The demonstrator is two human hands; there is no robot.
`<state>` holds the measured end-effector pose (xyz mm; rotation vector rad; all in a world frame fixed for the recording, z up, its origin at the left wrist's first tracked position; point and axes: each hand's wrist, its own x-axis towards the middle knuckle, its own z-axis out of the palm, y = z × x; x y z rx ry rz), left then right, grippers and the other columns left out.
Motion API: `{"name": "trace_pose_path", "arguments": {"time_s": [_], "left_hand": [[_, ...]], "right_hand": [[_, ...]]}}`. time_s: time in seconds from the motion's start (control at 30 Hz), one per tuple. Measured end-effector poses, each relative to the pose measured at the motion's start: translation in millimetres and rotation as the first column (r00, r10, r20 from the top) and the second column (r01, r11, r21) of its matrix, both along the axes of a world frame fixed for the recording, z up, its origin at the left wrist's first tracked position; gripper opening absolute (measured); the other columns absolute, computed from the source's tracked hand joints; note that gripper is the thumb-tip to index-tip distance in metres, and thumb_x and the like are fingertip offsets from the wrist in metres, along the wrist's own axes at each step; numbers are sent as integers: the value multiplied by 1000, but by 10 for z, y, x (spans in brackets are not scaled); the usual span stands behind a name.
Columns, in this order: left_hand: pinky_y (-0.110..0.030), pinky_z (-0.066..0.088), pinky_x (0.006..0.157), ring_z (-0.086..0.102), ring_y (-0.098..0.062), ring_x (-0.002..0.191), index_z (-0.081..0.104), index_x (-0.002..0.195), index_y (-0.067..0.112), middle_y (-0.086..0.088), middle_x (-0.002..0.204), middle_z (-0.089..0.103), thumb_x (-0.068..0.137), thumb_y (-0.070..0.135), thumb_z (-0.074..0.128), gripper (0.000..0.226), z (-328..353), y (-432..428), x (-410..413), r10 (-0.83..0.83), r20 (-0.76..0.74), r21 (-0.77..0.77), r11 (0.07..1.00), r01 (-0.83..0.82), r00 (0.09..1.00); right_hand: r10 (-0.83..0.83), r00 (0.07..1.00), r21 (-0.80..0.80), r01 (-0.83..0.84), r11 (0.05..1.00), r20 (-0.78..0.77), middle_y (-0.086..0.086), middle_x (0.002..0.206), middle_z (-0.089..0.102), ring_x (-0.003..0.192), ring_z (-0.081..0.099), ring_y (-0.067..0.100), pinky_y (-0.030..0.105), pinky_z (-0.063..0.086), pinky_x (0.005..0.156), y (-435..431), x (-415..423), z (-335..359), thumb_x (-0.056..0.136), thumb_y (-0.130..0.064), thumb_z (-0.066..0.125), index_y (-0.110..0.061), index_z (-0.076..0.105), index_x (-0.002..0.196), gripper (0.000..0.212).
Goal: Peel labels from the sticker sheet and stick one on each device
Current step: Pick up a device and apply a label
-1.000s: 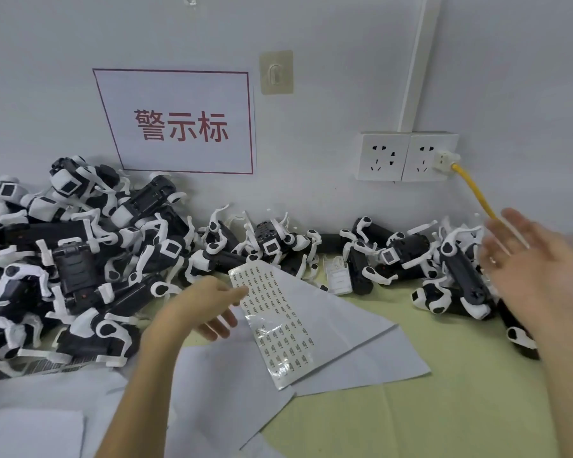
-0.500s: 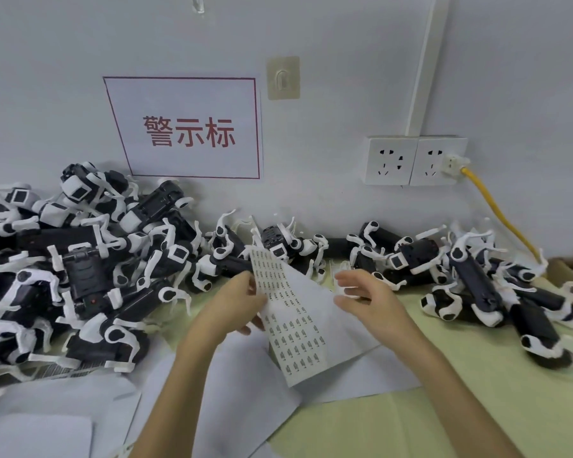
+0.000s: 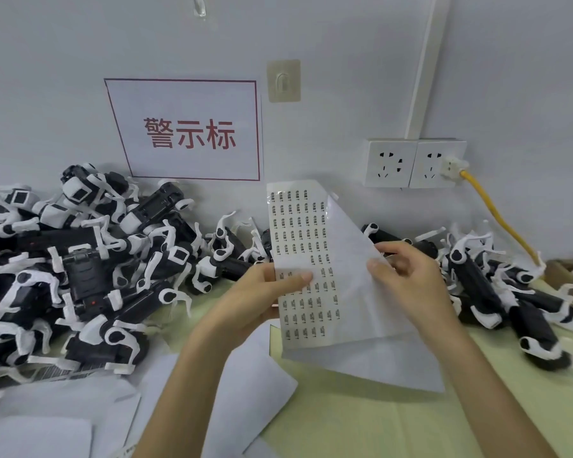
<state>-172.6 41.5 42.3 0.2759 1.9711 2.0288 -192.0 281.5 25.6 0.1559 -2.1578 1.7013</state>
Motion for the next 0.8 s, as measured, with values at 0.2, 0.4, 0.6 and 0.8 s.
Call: {"name": "trace_pose_path", "arguments": {"time_s": [0.2, 0.4, 0.6, 0.8], "left_hand": [[-40, 61, 90, 73, -28, 108, 71, 117, 3, -13, 115, 76, 97, 3, 61, 22, -12, 94, 1, 90, -7, 114, 990, -88, 996], [-47, 58, 94, 71, -35, 109, 70, 119, 2, -18, 115, 75, 97, 2, 60, 24, 22, 142, 40, 136, -71, 140, 982, -125, 988], [-35, 60, 83, 73, -30, 103, 73, 116, 0, -21, 116, 73, 92, 11, 65, 27, 43, 179, 85, 66, -70, 278, 960, -44, 995], [-35, 61, 83, 74, -29, 98, 76, 109, 0, -21, 111, 74, 81, 10, 72, 30, 32, 196, 84, 67, -60, 277, 960, -48, 996]], "right_hand": [[-162, 960, 206, 211, 955, -230, -3, 105, 68, 99, 63, 17, 15, 44, 82, -88, 127, 152, 81, -5, 76, -21, 71, 105, 29], [80, 911, 346, 72, 935, -404, -11, 99, 63, 100, 62, 10, 23, 46, 92, -368, 266, 189, 82, -16, 83, -22, 75, 94, 15], [54, 907, 295, 79, 952, -418, -13, 96, 66, 95, 62, 9, 15, 42, 86, -457, 291, 135, 79, -21, 86, -21, 74, 97, 22], [38, 909, 247, 72, 966, -414, -11, 92, 68, 88, 64, 8, 14, 44, 78, -487, 317, 139, 77, -14, 88, -20, 75, 93, 22]]}}
